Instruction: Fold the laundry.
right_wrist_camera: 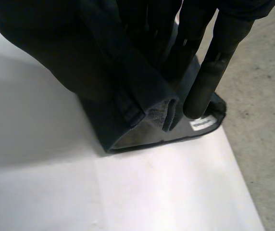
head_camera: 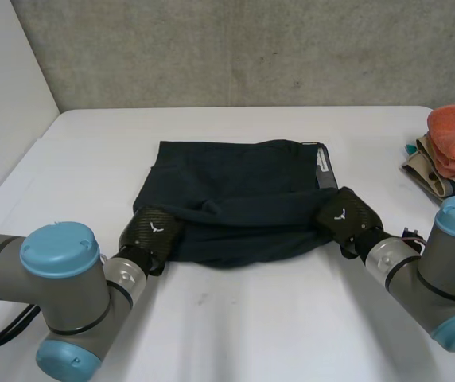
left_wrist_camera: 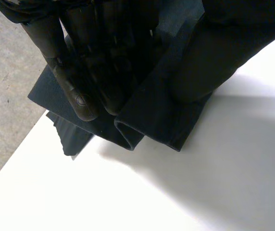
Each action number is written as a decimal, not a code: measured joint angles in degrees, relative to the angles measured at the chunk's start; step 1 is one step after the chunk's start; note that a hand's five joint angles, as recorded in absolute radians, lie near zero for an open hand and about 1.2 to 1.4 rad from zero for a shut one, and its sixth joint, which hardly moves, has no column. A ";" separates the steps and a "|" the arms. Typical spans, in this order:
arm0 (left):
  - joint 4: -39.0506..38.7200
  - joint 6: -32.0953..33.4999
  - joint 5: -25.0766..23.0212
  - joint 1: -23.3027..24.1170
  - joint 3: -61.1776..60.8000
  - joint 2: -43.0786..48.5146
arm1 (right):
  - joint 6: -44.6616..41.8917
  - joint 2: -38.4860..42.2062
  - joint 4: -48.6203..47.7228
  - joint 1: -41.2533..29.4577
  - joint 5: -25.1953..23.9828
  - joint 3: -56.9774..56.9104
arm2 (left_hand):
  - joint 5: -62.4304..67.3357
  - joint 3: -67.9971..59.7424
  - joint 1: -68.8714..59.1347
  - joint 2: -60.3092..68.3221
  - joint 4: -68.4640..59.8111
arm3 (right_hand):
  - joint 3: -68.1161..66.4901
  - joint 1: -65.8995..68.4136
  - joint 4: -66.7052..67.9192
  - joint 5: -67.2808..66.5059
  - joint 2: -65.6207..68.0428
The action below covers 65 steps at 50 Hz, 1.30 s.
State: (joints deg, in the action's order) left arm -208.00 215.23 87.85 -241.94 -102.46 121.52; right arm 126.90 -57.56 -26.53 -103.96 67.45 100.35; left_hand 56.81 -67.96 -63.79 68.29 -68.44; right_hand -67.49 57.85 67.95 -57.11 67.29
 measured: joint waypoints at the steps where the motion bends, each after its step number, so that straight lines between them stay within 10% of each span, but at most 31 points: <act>1: -0.03 0.26 0.02 -0.02 0.02 -0.04 | 0.05 0.02 -0.29 -0.18 0.44 -0.16 | 0.00 -0.10 0.00 0.04 -0.08 | -0.26 0.00 0.26 -0.30 0.00; 12: 5.09 -0.56 0.18 0.55 -3.62 -13.07 | 2.64 -7.99 6.58 -1.48 5.62 0.85 | 0.00 -0.10 0.00 0.05 -0.08 | -0.30 1.01 0.45 -0.56 0.00; 28: 48.57 -2.01 -1.26 2.98 -2.70 -36.01 | -3.25 -29.85 61.17 4.82 3.55 -2.49 | 0.00 -0.13 0.00 0.07 -0.21 | -0.58 0.93 0.59 -0.56 0.00; 45: 7.18 -1.31 -1.47 2.83 15.35 -10.70 | 14.05 -15.96 40.01 4.34 8.01 -14.40 | 0.56 -0.16 -1.39 0.30 -0.33 | -0.58 0.93 0.67 -1.18 0.00; 58: 0.19 -1.43 -2.69 2.12 50.74 24.21 | 13.65 3.63 20.74 -0.19 24.18 -26.17 | 0.56 -0.21 -1.39 0.36 -0.33 | -0.58 0.93 0.68 -1.19 0.00; 61: -1.05 -1.50 -3.87 2.04 58.28 30.55 | 13.14 8.89 18.27 -1.50 26.53 -30.94 | 0.44 0.07 -1.38 -0.03 0.00 | 16.88 -12.77 -16.99 16.41 -17.45; 65: -1.87 -1.65 -4.90 2.27 63.89 35.06 | 12.80 13.70 17.37 -3.15 29.73 -36.04 | -30.32 32.15 33.39 -32.69 31.78 | 48.72 -42.05 -48.98 48.64 -49.69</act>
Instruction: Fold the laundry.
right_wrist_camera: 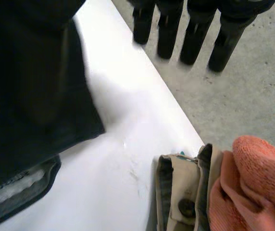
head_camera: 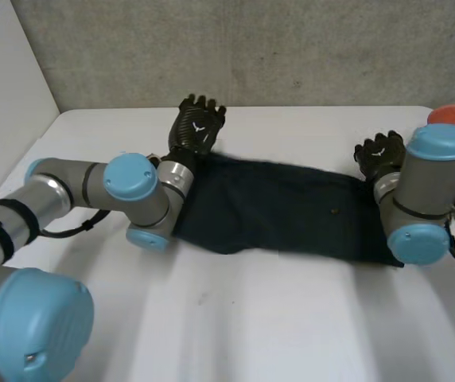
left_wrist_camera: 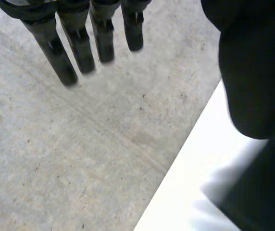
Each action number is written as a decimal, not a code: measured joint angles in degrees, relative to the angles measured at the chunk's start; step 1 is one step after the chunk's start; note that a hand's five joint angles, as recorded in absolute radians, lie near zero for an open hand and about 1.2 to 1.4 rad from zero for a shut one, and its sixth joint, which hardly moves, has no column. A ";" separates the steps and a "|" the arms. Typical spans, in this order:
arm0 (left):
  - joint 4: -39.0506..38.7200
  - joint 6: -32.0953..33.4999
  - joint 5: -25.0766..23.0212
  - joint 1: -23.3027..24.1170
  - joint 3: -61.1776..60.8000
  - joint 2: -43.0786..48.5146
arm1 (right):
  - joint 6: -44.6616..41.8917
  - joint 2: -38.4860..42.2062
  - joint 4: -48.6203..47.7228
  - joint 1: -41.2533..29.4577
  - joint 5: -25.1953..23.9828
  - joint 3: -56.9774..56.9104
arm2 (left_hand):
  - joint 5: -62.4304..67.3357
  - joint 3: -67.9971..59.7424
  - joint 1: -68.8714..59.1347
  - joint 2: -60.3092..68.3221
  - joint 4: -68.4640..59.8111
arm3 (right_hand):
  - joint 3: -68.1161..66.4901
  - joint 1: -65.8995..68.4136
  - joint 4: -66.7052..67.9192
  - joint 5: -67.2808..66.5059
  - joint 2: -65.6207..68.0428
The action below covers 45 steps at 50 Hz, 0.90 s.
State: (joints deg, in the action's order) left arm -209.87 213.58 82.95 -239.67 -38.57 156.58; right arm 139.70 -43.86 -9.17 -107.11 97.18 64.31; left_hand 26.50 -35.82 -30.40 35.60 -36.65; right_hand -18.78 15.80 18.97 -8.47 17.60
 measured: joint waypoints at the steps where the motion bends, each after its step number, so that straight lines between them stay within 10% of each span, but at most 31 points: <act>1: -0.03 -0.02 -0.04 0.04 0.22 0.17 | 0.01 0.22 -0.02 -0.11 0.26 -0.27 | 0.00 0.00 0.00 0.00 0.00 | 2.29 -1.85 -2.33 2.09 -2.01; 2: -0.18 -0.25 -0.27 0.49 0.73 0.53 | 0.14 1.09 -0.08 -0.68 1.88 -1.33 | -21.47 20.45 18.04 -20.75 21.86 | 6.51 -3.09 -6.47 5.85 -5.37; 4: -0.30 -0.57 -0.38 1.06 -0.06 -0.26 | 0.42 0.52 0.00 -1.07 3.01 -1.03 | -23.95 23.50 18.88 -23.42 24.86 | 6.72 -3.09 -6.93 6.02 -5.44; 25: -5.59 -11.07 -0.91 2.93 -42.55 -34.10 | 18.92 -21.16 10.10 2.34 -10.91 28.39 | -23.95 23.74 18.88 -23.89 25.04 | 4.58 -1.30 -5.32 4.48 -3.40; 30: -6.47 -11.31 -0.89 2.84 -45.36 -34.36 | 18.45 -18.51 3.05 4.23 -10.51 30.14 | -23.95 23.74 18.88 -23.89 25.04 | -36.76 34.79 35.29 -34.16 38.98; 45: -6.77 -11.30 -0.59 2.63 -51.54 -41.50 | -19.61 -27.67 -6.57 9.58 -7.36 34.67 | -23.95 23.74 18.88 -23.90 25.04 | -48.64 45.26 49.43 -47.84 48.57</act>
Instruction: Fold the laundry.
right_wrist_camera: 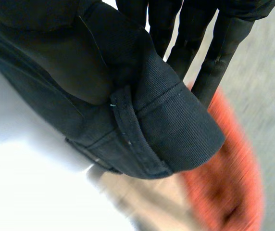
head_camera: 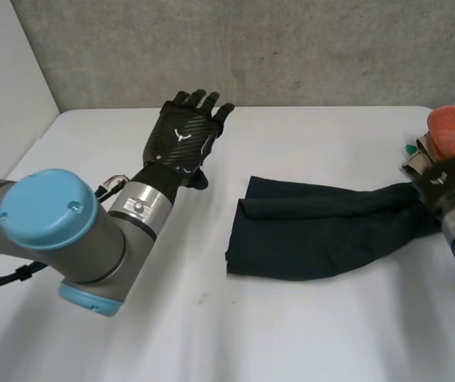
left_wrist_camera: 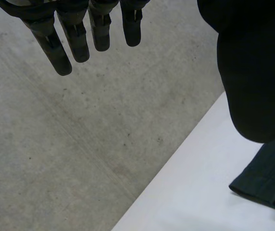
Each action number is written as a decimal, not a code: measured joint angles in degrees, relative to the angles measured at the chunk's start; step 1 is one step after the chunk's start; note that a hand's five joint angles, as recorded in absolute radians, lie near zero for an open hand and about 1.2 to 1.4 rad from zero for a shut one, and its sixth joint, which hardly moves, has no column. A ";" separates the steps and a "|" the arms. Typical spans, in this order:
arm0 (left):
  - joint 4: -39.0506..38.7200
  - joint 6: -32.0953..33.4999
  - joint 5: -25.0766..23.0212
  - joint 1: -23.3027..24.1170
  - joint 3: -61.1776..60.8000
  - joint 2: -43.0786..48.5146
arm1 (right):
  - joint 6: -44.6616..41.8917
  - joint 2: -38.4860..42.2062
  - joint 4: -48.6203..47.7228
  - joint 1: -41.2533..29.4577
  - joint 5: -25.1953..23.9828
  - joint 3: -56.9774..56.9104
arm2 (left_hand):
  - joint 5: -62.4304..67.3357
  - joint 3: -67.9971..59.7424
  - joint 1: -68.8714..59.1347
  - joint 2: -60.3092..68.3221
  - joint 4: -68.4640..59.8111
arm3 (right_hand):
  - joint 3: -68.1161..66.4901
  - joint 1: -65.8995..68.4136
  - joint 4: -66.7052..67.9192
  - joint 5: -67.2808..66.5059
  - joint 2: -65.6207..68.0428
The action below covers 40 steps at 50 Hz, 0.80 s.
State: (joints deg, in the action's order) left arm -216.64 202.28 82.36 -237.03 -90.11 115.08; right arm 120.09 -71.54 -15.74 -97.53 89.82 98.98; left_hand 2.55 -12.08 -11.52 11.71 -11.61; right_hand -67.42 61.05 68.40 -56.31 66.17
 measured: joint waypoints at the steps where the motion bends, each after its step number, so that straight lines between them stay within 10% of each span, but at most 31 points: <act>1: 0.00 -0.03 0.00 -0.04 -0.44 -0.58 | -1.01 -0.20 -0.31 -1.11 -0.46 -0.39 | 0.00 0.00 0.00 0.00 0.00 | -0.10 0.00 0.00 0.00 0.25; 10: -0.02 -0.14 0.05 -0.20 -4.21 -4.61 | -4.78 4.79 -2.05 -20.33 -16.10 -4.03 | 0.00 0.00 0.00 0.00 0.00 | 0.22 -0.97 -0.88 -0.23 0.06; 17: -0.08 -0.17 0.15 0.06 -4.36 -4.91 | -4.13 9.16 -2.31 -25.49 -20.40 -4.94 | 0.00 0.00 0.00 0.00 0.00 | 54.47 -48.47 -55.24 51.96 -53.65; 32: 4.32 -7.65 0.62 5.68 10.54 -0.94 | 47.24 -10.26 3.98 -11.18 -15.00 -4.65 | 0.00 0.00 0.00 0.00 0.00 | 55.45 -48.47 -56.49 53.78 -54.11; 40: 16.58 -9.74 0.99 11.68 25.71 10.56 | 51.27 -6.73 15.18 -3.49 -15.45 -10.15 | 0.00 0.00 0.00 0.00 0.00 | 55.45 -48.47 -56.49 53.78 -54.11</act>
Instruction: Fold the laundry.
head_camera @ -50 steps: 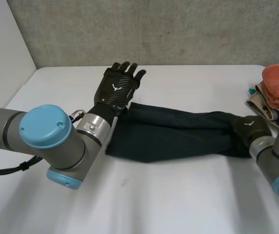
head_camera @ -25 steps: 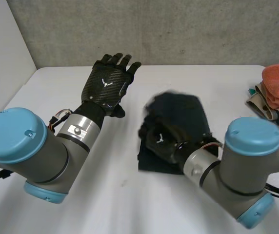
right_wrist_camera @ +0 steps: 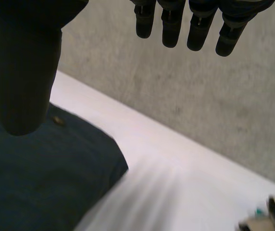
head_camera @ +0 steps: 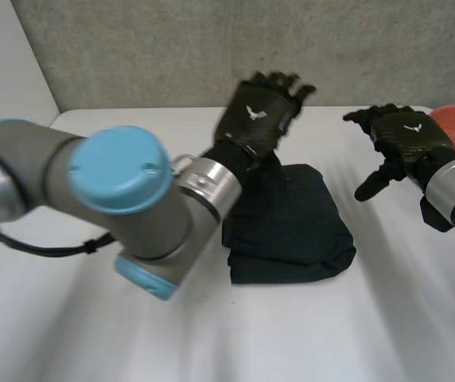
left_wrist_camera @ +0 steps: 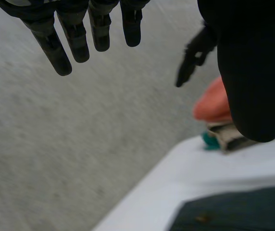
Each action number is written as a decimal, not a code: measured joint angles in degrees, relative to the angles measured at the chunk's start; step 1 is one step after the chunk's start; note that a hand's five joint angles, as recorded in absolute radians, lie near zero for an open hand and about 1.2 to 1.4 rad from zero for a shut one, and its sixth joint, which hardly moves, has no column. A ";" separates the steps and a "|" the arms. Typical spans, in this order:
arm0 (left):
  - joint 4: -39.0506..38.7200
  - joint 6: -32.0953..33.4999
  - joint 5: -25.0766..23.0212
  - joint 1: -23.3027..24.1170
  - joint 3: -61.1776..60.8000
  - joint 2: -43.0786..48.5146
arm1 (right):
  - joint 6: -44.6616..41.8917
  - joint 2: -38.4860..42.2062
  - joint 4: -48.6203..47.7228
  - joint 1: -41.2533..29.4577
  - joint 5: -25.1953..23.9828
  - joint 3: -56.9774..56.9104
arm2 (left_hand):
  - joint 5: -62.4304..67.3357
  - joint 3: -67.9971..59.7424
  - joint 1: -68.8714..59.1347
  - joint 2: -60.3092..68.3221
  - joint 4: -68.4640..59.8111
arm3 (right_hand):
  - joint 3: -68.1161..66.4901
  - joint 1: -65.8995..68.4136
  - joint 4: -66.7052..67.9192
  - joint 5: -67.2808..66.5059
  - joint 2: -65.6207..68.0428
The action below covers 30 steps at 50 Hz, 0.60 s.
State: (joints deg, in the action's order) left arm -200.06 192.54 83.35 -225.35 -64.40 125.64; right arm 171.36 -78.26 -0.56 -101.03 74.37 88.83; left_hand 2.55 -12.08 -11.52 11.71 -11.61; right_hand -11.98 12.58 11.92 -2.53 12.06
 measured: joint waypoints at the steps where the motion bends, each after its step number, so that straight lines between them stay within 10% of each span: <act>1: 1.21 -0.02 0.10 0.48 1.69 1.51 | -0.11 1.07 0.78 0.29 0.02 -0.92 | 0.00 0.00 0.00 0.00 0.00 | 0.00 0.00 0.00 0.00 0.00; 14: 15.54 0.42 7.20 1.92 19.13 19.43 | -0.96 18.87 12.12 0.04 -4.34 -16.55 | 0.00 0.00 0.00 0.00 0.00 | 0.00 0.00 0.00 0.00 0.00; 30: 28.16 1.62 10.91 -2.19 17.82 20.87 | -7.43 33.82 16.90 -0.90 -1.79 -26.86 | 0.01 0.00 1.58 -0.03 0.00 | 0.00 -1.52 0.00 0.00 0.00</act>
State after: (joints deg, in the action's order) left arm -171.90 194.16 94.26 -227.54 -46.58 146.51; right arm 163.93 -44.44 16.34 -101.93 72.59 61.97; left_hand 2.56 -12.08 -9.94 11.68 -11.62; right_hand -11.98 11.06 11.92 -2.53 12.06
